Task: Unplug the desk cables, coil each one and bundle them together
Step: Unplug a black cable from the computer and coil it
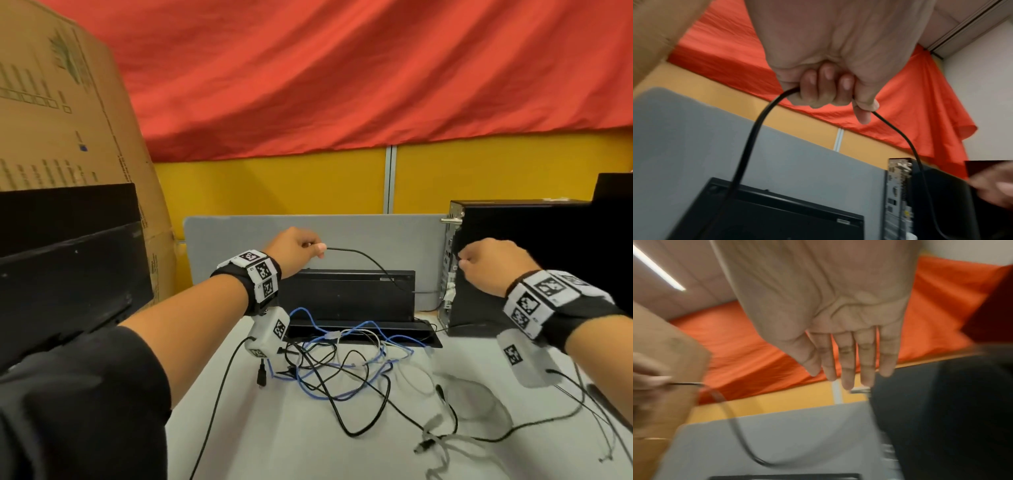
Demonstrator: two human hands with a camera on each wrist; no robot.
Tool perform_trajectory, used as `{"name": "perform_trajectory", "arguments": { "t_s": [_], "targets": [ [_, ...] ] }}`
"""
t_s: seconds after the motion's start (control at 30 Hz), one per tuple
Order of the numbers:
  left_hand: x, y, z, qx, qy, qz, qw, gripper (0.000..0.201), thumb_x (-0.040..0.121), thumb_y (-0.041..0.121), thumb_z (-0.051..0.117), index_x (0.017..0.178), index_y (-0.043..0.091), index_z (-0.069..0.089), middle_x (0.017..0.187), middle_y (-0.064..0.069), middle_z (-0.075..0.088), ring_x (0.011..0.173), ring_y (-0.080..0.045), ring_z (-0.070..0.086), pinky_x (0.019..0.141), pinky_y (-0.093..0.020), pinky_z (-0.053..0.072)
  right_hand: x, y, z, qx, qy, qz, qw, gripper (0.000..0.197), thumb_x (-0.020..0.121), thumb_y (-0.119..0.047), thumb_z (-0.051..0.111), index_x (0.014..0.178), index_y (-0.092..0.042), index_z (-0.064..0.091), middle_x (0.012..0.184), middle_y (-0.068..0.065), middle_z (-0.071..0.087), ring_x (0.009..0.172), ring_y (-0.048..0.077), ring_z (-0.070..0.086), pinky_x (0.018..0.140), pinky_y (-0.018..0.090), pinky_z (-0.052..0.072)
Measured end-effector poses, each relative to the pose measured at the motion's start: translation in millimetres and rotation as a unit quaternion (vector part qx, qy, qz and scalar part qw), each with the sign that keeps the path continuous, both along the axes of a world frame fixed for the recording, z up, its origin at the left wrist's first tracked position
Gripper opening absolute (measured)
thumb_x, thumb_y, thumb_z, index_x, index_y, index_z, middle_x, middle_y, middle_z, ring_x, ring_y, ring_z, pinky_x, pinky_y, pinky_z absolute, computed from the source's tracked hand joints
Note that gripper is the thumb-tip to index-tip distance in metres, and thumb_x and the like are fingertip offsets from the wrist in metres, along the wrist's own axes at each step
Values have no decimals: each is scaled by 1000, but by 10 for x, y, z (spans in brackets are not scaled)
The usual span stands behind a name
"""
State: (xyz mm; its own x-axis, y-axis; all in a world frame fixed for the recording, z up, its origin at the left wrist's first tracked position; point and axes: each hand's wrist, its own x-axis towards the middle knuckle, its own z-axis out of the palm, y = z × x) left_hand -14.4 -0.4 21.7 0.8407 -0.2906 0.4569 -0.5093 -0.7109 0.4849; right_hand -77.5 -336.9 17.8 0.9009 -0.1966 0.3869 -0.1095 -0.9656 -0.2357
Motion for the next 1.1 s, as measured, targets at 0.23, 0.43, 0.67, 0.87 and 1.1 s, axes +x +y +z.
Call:
{"name": "perform_trajectory", "arguments": {
  "t_s": [0.23, 0.43, 0.67, 0.87, 1.1],
  "targets": [
    [-79, -397, 82, 6, -41, -56, 998, 22, 95, 32, 58, 77, 23, 68, 51, 9, 39, 47, -8, 34, 52, -26, 29, 64, 1089, 125, 115, 26, 274, 954, 49, 97, -38, 51, 141, -17, 46, 130, 1, 59, 121, 18, 54, 101, 34, 40],
    [-102, -189, 180, 3, -25, -37, 999, 26, 97, 30, 56, 85, 13, 71, 51, 7, 33, 45, -6, 31, 50, -24, 28, 155, 1155, 249, 179, -113, 225, 951, 22, 94, -27, 59, 96, -13, 75, 61, -8, 54, 53, 5, 44, 51, 23, 33],
    [-27, 141, 70, -21, 4, 12, 1000, 25, 100, 21, 49, 84, 10, 65, 54, 4, 35, 49, -10, 31, 49, -22, 27, 178, 691, 414, 206, -219, 114, 947, 20, 95, -21, 58, 99, -8, 73, 82, 3, 64, 75, 19, 59, 69, 26, 43],
    [56, 259, 49, -50, 16, 30, 998, 27, 101, 21, 47, 86, 8, 66, 60, -4, 39, 55, -16, 33, 56, -26, 29, 229, 307, 440, 195, -278, 24, 940, 20, 94, -18, 57, 94, -4, 73, 79, 13, 65, 72, 25, 57, 68, 27, 41],
    [71, 360, 146, -96, -24, 40, 994, 27, 101, 18, 47, 89, 2, 66, 57, 1, 35, 52, -13, 31, 51, -27, 27, 261, 19, 282, 166, -190, -14, 968, 21, 93, -22, 56, 90, -9, 73, 84, 15, 68, 76, 29, 58, 71, 30, 45]
  ]
}}
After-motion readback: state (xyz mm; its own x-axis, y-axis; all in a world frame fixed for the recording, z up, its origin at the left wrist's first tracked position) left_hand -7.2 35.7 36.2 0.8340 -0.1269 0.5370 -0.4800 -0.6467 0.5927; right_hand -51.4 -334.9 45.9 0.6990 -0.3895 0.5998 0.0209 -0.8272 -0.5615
